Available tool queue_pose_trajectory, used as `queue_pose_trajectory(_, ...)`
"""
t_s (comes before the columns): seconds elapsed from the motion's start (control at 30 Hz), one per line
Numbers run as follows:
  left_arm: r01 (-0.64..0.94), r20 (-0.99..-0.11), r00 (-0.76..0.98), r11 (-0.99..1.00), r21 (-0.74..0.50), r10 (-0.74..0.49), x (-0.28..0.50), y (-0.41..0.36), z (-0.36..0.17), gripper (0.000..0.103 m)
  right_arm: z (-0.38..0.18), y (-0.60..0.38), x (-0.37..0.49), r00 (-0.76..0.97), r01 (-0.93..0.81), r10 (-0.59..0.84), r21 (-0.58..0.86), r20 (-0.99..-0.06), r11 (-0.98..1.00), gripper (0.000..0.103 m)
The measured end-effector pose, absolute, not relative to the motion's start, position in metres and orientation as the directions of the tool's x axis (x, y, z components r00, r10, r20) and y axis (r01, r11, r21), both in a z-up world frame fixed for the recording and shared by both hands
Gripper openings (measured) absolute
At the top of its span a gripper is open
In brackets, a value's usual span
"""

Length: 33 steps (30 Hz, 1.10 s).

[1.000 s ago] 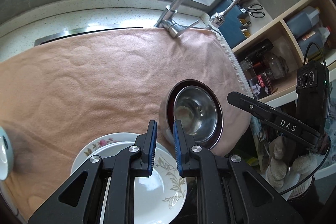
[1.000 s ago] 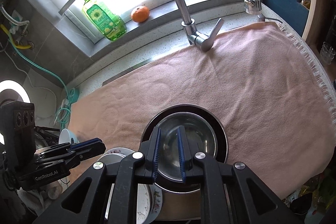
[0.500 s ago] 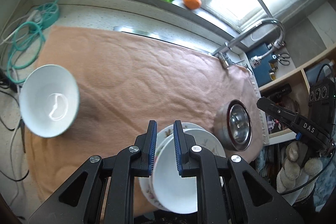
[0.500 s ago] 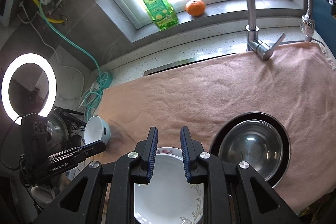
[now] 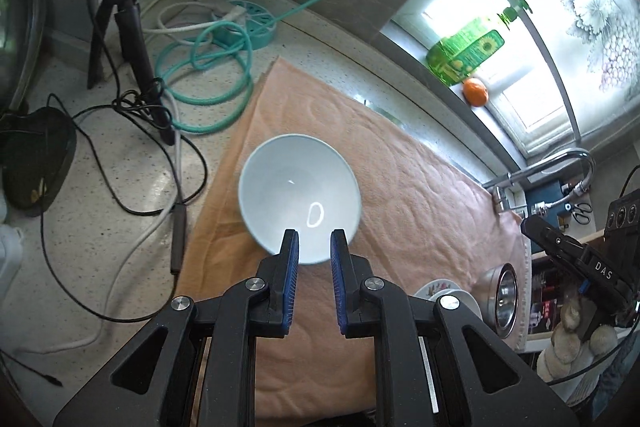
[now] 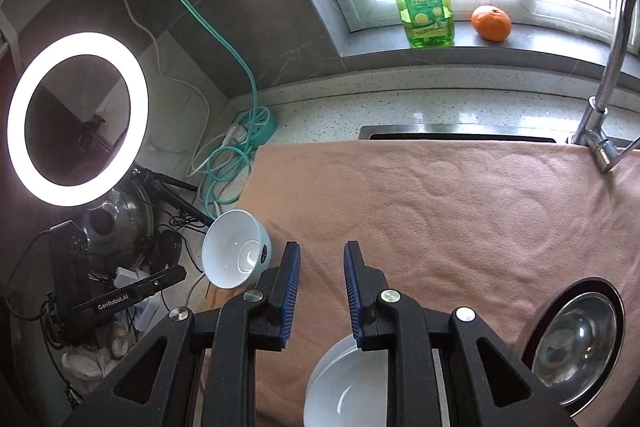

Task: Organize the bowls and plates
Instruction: 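Move both grippers to the rim of the white ceramic bowl, then close both grippers on the white ceramic bowl rim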

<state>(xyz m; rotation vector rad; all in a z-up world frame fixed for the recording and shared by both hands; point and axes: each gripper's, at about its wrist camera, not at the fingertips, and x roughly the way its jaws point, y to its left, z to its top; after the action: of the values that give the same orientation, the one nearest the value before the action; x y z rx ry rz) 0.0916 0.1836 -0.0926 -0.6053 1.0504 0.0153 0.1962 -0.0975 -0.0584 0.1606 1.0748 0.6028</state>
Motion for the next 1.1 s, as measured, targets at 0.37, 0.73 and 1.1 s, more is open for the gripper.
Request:
queue_pose_trajectory(0.37,-0.355,-0.838,0.487,0.821,-0.447,-0.246,0.096,0.212,-0.118,0.013,-0.095,-0.028,0.218,0.227,-0.423,0.541,0.419,-0.810,0.804,0.020)
queue_pose_trajectory(0.73,-0.352,-0.855,0.462,0.836,-0.420,-0.235,0.107,0.212,-0.132,0.013,-0.140,0.012,0.229,0.121,-0.413,0.521,0.435,-0.845,0.800,0.020)
queue_pose_trajectory(1.1,-0.367,-0.863,0.436,0.826,-0.428,-0.253,0.117,0.215,-0.148,0.013,-0.162,0.028,0.236,0.088,-0.410,0.497,0.423,-0.863,0.808,0.020)
